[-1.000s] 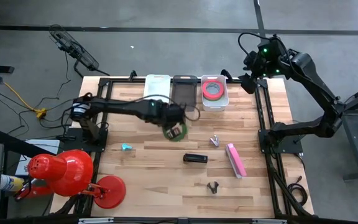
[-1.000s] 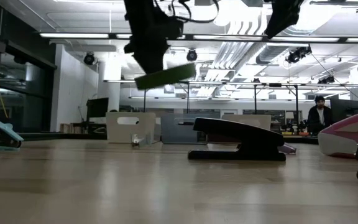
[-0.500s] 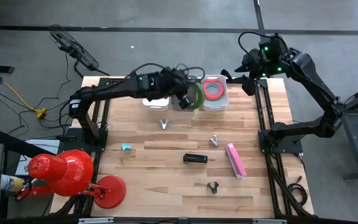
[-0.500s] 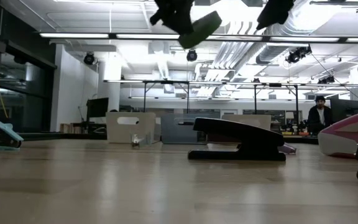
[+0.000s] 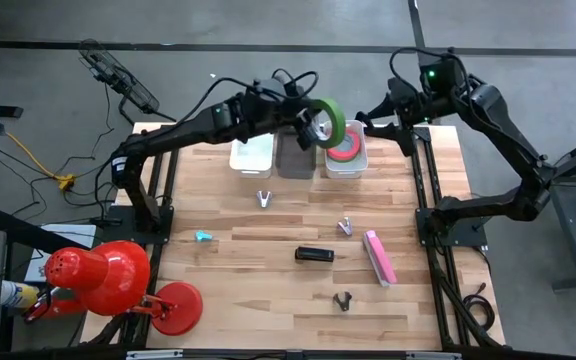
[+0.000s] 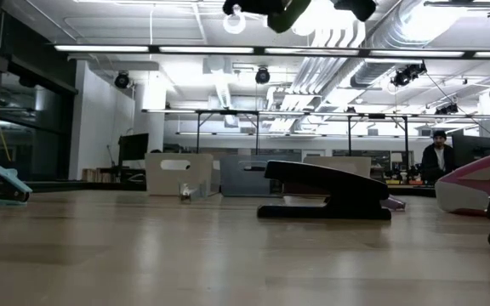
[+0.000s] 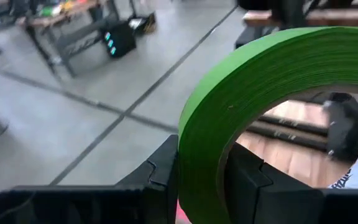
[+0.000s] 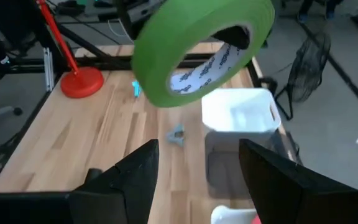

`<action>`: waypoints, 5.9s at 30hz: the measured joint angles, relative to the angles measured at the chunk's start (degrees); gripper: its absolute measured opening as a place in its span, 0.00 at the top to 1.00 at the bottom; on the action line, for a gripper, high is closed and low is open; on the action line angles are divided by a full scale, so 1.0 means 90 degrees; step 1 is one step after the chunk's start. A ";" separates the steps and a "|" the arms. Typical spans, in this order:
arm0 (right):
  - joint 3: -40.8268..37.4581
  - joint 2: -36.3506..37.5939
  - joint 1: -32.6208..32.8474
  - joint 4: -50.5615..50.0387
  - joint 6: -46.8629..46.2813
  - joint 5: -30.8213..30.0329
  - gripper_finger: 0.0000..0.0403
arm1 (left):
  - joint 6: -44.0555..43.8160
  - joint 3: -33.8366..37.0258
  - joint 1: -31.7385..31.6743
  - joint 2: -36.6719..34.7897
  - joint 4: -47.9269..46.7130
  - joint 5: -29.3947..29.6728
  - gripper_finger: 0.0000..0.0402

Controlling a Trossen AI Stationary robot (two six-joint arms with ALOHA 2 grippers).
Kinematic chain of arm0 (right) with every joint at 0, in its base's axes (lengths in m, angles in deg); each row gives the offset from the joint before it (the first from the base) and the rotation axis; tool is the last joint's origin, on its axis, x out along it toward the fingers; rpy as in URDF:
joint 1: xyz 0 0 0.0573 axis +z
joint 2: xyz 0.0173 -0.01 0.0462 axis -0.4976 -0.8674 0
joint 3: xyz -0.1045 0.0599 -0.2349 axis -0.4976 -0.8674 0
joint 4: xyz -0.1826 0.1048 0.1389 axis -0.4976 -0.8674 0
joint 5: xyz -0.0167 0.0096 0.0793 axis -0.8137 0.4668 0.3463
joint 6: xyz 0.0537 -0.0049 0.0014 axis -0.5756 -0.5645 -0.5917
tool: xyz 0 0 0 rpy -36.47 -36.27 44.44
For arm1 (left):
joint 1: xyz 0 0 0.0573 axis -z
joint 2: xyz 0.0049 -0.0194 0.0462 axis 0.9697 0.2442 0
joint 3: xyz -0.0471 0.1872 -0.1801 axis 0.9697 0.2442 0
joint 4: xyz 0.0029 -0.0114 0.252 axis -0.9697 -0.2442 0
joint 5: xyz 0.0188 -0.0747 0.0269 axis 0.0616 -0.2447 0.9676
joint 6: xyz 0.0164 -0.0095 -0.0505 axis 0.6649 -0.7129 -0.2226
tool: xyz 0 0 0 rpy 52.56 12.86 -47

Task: Pick and place Stapler, Stapler remover, tape
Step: Put the green tape into the right white bin

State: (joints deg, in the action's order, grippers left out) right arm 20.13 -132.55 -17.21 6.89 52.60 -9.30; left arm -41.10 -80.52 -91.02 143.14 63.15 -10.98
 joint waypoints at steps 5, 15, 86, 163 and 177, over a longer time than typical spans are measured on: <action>0.0000 -0.0115 0.0275 0.0361 -0.0042 0.0127 0.47 | 0.0260 0.0000 0.0004 0.0000 0.0487 -0.0051 0.79; 0.0000 -0.0492 0.0996 0.1334 -0.0341 0.0238 0.47 | 0.0456 0.0000 0.0002 0.0000 0.0661 0.0017 0.79; -0.0002 -0.2125 0.0516 0.0603 -0.2197 -0.3089 0.78 | -0.0031 0.0002 -0.0334 -0.0921 -0.2465 0.1545 0.50; -0.6239 -0.0443 0.2682 0.7722 -1.2980 -0.8354 0.79 | -0.0545 0.0005 -0.0362 -0.0959 -0.2900 0.1482 0.50; -0.6239 -0.1345 0.2699 0.8724 -1.3174 -0.8247 0.79 | -0.0548 0.0005 -0.0360 -0.0957 -0.2854 0.1500 0.50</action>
State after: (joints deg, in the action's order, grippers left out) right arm -36.02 -144.65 7.08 85.41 -65.97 -83.52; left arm -46.03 -80.47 -94.26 134.53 37.47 2.51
